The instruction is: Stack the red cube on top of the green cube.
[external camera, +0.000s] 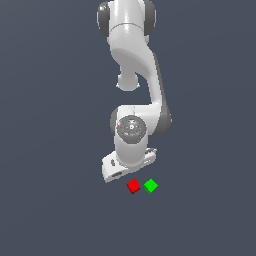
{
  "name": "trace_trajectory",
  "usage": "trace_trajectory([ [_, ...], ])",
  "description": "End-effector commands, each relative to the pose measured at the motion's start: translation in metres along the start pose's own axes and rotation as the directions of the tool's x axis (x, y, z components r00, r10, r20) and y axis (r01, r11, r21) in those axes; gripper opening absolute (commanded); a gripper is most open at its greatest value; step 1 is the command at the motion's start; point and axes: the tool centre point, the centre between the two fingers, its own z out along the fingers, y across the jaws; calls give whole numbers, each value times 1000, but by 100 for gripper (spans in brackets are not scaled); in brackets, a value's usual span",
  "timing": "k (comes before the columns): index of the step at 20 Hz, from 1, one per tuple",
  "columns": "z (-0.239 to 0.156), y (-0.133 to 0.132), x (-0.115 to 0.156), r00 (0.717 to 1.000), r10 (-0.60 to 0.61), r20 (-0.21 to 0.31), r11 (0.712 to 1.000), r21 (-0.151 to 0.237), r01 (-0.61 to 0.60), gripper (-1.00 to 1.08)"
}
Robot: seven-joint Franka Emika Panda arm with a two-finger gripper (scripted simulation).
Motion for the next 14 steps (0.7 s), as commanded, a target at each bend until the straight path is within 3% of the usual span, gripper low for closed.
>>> trace_trajectory([
  [1,5,1,11,999,-33,-4,999,0,33,100],
  [14,17,0,41,993,-122,-12,993,0,122,100],
])
